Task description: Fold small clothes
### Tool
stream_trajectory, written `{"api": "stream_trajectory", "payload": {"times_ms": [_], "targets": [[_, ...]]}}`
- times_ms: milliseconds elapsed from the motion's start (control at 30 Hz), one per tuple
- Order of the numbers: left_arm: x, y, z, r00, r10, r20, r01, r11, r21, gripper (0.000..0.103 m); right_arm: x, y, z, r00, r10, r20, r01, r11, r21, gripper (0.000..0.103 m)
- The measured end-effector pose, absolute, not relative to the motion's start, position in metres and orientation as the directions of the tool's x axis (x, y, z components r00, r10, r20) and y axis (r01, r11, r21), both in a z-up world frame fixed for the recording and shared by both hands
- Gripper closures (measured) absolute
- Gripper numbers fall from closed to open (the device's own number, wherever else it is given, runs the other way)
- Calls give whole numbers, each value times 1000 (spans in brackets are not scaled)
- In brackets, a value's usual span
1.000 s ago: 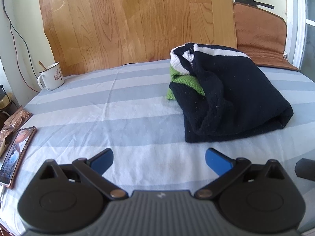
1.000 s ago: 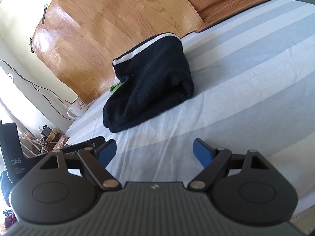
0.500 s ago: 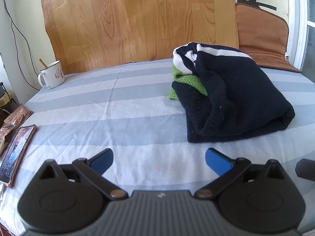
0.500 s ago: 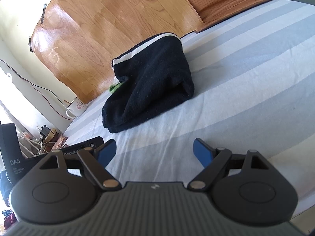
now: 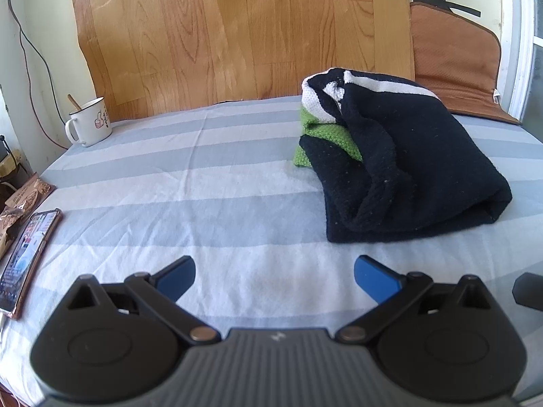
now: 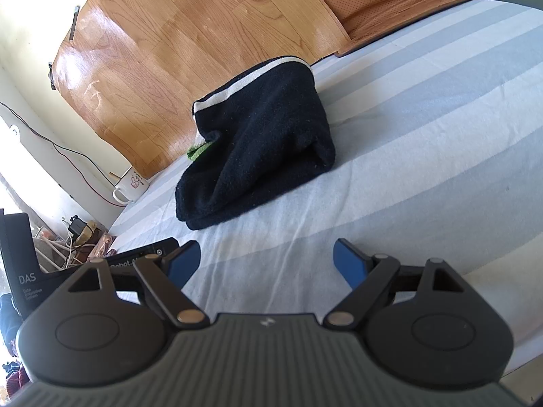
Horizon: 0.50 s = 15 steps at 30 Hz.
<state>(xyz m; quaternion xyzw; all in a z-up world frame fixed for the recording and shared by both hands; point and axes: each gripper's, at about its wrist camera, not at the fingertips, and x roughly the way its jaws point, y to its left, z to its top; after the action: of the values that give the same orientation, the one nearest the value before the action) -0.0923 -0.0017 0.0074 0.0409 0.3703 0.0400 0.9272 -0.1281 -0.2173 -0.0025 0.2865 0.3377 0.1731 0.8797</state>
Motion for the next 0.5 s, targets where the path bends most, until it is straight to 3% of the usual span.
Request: {"api": "stream_trajectory", "payload": {"times_ms": [500], "targets": [[-92,4,8,726,103,-680,-59,994,87,0,-128,-217,-3,715,497,-491,-109,774,624,15]]}}
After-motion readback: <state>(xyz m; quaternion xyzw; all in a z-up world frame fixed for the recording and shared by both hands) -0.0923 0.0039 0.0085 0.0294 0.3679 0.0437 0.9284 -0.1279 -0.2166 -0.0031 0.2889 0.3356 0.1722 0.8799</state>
